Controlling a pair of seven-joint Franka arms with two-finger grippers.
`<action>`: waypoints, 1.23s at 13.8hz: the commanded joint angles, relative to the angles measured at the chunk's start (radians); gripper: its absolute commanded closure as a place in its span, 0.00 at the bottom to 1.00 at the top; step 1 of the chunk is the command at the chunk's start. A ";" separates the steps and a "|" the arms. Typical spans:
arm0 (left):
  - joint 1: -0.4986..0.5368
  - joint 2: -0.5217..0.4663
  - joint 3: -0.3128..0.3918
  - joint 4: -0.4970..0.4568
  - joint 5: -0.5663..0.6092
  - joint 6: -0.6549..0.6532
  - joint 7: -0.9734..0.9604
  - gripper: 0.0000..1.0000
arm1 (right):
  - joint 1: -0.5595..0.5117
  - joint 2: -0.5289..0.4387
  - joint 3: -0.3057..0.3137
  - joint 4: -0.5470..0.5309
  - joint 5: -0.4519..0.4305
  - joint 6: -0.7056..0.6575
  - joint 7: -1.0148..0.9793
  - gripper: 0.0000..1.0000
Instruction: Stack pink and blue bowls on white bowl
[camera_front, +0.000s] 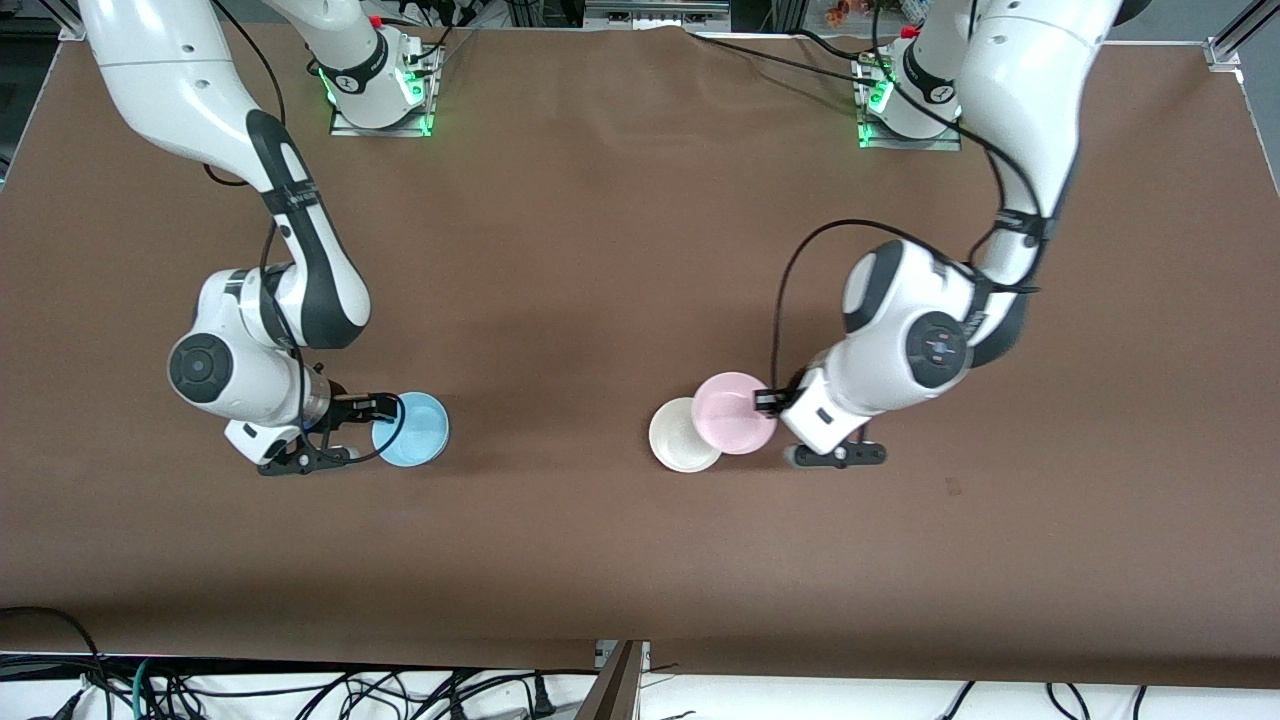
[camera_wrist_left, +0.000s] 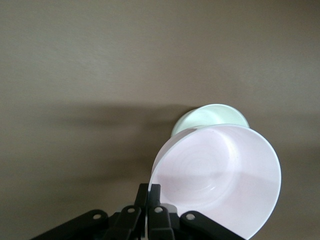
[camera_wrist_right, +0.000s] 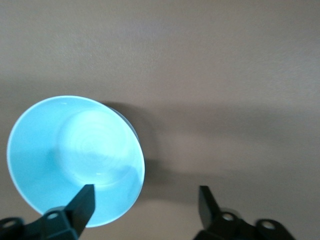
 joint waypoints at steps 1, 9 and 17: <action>-0.049 0.073 0.013 0.080 -0.022 0.040 -0.068 1.00 | -0.002 0.013 0.001 0.011 0.016 -0.001 -0.001 0.33; -0.072 0.131 0.004 0.097 -0.013 0.101 -0.047 1.00 | -0.004 0.034 0.003 0.022 0.039 -0.004 0.010 0.86; -0.061 0.127 0.005 0.083 -0.005 0.092 0.007 1.00 | 0.012 0.043 0.011 0.229 0.132 -0.226 0.134 1.00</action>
